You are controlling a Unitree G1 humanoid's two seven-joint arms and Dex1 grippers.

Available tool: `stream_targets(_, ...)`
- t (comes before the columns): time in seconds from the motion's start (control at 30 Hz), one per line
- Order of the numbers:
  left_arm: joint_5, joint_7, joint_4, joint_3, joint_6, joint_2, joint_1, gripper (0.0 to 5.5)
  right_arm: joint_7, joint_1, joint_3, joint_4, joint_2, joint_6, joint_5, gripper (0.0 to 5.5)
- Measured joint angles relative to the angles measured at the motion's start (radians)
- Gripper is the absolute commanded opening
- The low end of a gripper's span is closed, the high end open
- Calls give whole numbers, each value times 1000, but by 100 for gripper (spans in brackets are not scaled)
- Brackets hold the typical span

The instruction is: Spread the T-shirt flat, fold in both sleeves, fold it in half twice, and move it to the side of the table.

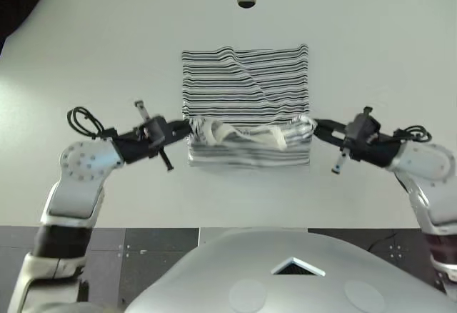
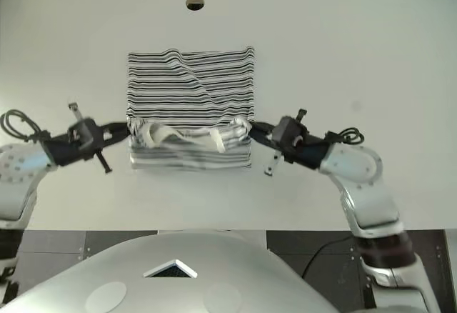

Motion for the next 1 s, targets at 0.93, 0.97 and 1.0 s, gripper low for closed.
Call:
stream_targets(0.93, 134, 351, 729, 21, 204, -353, -585, 92, -215, -720, -72, 1173, 361, -72, -166, 142)
stream_targets(0.97, 141, 368, 738, 25, 204, -353, -587, 92, -225, -721, -73, 1181, 364, -76, -173, 142)
stream_targets(1.0, 146, 388, 750, 31, 203, -352, -588, 92, -236, -722, -74, 1190, 371, -89, -176, 142)
